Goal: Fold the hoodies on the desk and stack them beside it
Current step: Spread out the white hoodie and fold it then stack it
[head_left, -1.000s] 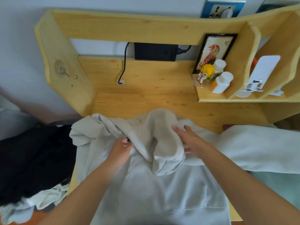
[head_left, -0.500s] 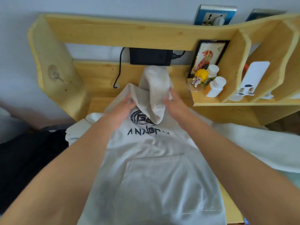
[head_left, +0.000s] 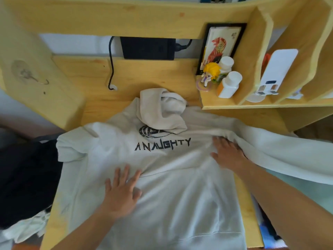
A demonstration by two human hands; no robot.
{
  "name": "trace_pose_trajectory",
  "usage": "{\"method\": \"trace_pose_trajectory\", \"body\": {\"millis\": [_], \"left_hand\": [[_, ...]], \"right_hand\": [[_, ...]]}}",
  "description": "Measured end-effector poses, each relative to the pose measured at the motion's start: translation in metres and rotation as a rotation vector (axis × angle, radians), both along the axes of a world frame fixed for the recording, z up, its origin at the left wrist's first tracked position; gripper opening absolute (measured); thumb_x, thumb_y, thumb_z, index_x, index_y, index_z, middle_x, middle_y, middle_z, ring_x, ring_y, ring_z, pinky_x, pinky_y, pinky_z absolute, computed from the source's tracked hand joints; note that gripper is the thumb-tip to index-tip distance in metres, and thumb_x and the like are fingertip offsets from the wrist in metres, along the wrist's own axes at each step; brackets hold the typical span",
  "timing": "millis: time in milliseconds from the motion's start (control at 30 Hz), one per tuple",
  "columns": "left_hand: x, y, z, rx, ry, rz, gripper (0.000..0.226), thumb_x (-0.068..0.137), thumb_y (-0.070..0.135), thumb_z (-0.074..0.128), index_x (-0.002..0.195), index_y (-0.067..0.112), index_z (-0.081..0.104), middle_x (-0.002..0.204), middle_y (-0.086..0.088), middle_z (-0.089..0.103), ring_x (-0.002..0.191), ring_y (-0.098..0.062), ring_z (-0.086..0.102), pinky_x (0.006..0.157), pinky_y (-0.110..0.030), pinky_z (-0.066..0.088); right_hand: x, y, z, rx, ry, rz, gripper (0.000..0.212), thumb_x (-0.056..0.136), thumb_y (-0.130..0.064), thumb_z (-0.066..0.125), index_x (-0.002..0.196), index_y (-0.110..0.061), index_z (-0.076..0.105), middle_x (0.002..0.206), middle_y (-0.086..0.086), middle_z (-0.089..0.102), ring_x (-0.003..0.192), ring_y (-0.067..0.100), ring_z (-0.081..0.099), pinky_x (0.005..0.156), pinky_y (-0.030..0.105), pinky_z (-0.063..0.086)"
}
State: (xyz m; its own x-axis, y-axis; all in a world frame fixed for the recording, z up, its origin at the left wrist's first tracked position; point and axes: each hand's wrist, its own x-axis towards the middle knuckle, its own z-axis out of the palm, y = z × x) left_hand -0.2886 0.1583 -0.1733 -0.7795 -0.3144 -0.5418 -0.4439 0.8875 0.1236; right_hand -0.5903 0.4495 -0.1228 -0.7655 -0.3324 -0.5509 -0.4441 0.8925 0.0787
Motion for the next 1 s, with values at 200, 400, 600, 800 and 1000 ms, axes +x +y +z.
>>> {"method": "trace_pose_trajectory", "body": {"millis": [200, 400, 600, 800, 1000], "left_hand": [[-0.013, 0.053, 0.027, 0.034, -0.067, -0.045, 0.081, 0.088, 0.075, 0.03, 0.157, 0.051, -0.004, 0.17, -0.005, -0.008, 0.154, -0.04, 0.0, 0.118, -0.059, 0.02], [0.004, 0.04, 0.041, 0.013, -0.007, 0.114, 0.076, 0.092, 0.067, 0.02, 0.161, 0.036, 0.012, 0.142, -0.006, 0.042, 0.122, -0.033, 0.046, 0.096, -0.046, 0.049], [0.07, -0.013, 0.047, -0.249, 0.397, 0.506, 0.034, 0.093, 0.018, 0.06, 0.125, 0.007, 0.059, 0.117, -0.018, 0.057, 0.102, -0.041, 0.054, 0.082, -0.05, 0.049], [0.109, -0.073, 0.046, -0.009, 0.056, 1.048, 0.053, 0.091, 0.046, 0.06, 0.121, 0.002, 0.055, 0.121, -0.023, 0.057, 0.112, -0.045, 0.056, 0.083, -0.047, 0.045], [0.166, -0.143, 0.102, -0.021, 0.66, 1.292, 0.008, 0.088, 0.002, 0.051, 0.09, 0.008, 0.046, 0.085, -0.011, 0.054, 0.074, -0.03, 0.051, 0.063, -0.041, 0.042]], "right_hand": [[0.048, -0.026, 0.006, 0.159, 0.037, -0.127, 0.067, 0.1, -0.048, 0.035, 0.154, -0.01, 0.024, 0.159, 0.017, 0.019, 0.145, 0.038, 0.022, 0.115, 0.056, 0.027], [0.157, 0.029, -0.017, 0.092, -0.146, 0.05, 0.066, 0.103, -0.051, 0.004, 0.153, -0.023, -0.029, 0.155, 0.007, -0.042, 0.151, 0.042, -0.021, 0.119, 0.058, 0.015], [0.151, 0.012, 0.004, 0.288, -0.2, -0.043, 0.077, 0.103, -0.034, 0.036, 0.159, -0.025, -0.016, 0.164, 0.011, -0.029, 0.152, 0.045, -0.009, 0.119, 0.059, 0.018], [0.212, -0.097, 0.01, -0.239, -0.163, 0.193, 0.069, 0.104, -0.037, 0.04, 0.161, -0.025, 0.004, 0.167, 0.006, -0.018, 0.154, 0.033, -0.006, 0.121, 0.049, 0.023], [0.284, -0.145, -0.013, -0.132, -0.269, 0.306, 0.076, 0.102, -0.052, 0.043, 0.159, -0.039, -0.006, 0.165, -0.001, -0.029, 0.15, 0.033, -0.028, 0.123, 0.054, 0.002]]}}
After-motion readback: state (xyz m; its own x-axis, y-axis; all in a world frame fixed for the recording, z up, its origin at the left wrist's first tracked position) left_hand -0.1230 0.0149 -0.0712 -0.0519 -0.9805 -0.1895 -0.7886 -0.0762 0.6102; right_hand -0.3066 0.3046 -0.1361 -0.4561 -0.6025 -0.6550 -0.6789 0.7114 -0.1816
